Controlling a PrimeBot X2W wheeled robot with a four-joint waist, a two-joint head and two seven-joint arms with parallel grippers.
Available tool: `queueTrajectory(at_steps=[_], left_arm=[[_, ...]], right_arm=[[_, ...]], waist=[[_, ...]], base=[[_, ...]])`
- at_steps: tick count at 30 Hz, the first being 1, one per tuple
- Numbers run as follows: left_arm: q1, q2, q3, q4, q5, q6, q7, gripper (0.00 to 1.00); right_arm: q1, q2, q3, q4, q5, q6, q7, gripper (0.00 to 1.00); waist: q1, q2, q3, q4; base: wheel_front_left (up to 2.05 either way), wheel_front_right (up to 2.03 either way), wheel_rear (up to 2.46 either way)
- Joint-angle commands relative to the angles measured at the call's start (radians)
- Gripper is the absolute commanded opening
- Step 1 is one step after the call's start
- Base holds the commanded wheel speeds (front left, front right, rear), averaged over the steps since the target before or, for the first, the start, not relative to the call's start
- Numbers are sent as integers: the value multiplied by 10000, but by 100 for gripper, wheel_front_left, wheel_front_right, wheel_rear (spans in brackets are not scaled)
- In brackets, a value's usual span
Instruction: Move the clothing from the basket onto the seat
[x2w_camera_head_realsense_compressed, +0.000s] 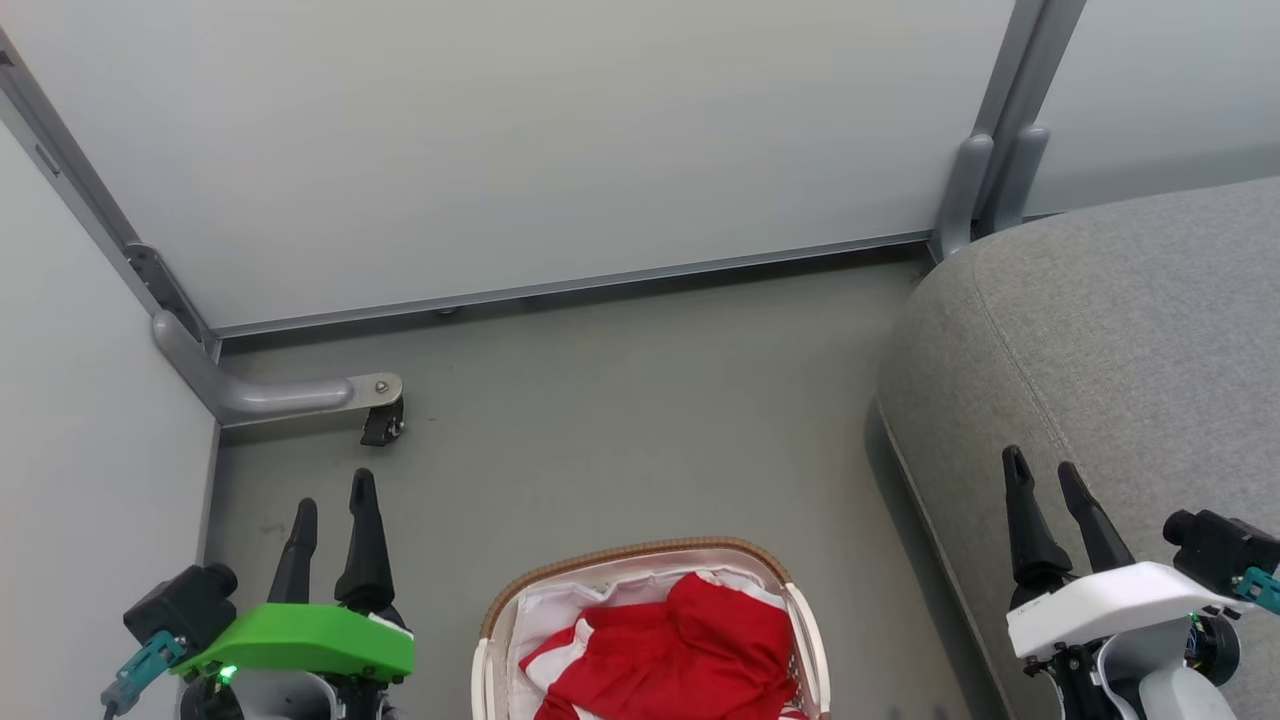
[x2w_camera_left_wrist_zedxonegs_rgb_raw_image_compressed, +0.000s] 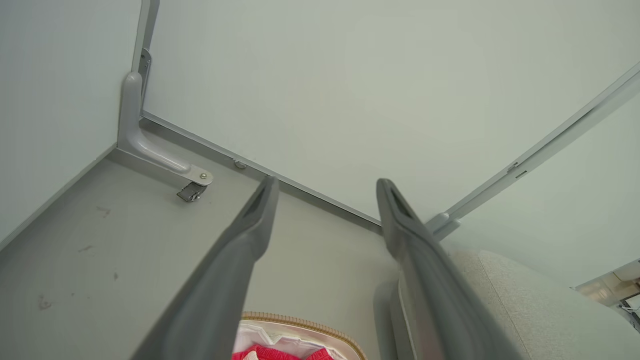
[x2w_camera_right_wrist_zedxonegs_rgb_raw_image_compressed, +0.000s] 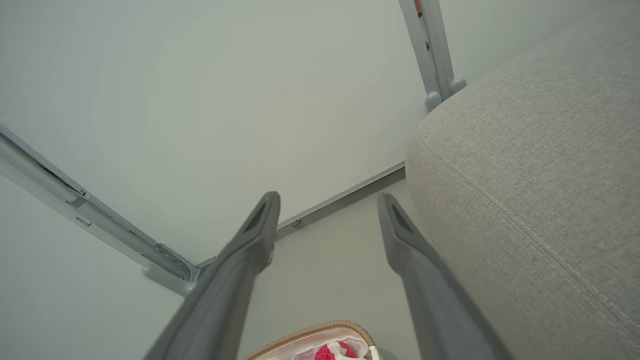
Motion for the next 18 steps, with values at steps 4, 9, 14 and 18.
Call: queueTrajectory(at_steps=[4, 9, 14, 18], left_arm=[[56, 71, -95, 115, 708, 108, -172, 100], [38, 75, -193, 296, 1257, 166, -312, 100], [13, 80, -279, 408, 1684, 225, -437, 100], [9, 83, -324, 495, 1988, 234, -530, 100]], right_arm=[[-34, -76, 61, 71, -730, 4, -199, 100], [-60, -80, 184, 211, -1326, 4, -334, 100], [-105, -85, 224, 251, -1805, 4, -456, 100], [-130, -85, 281, 237, -2168, 5, -546, 100]], waist=[[0, 0, 19, 14], [0, 0, 41, 37], [0, 0, 68, 78], [0, 0, 82, 101]], base=[[0, 0, 0], [0, 0, 0], [0, 0, 0], [0, 0, 0]])
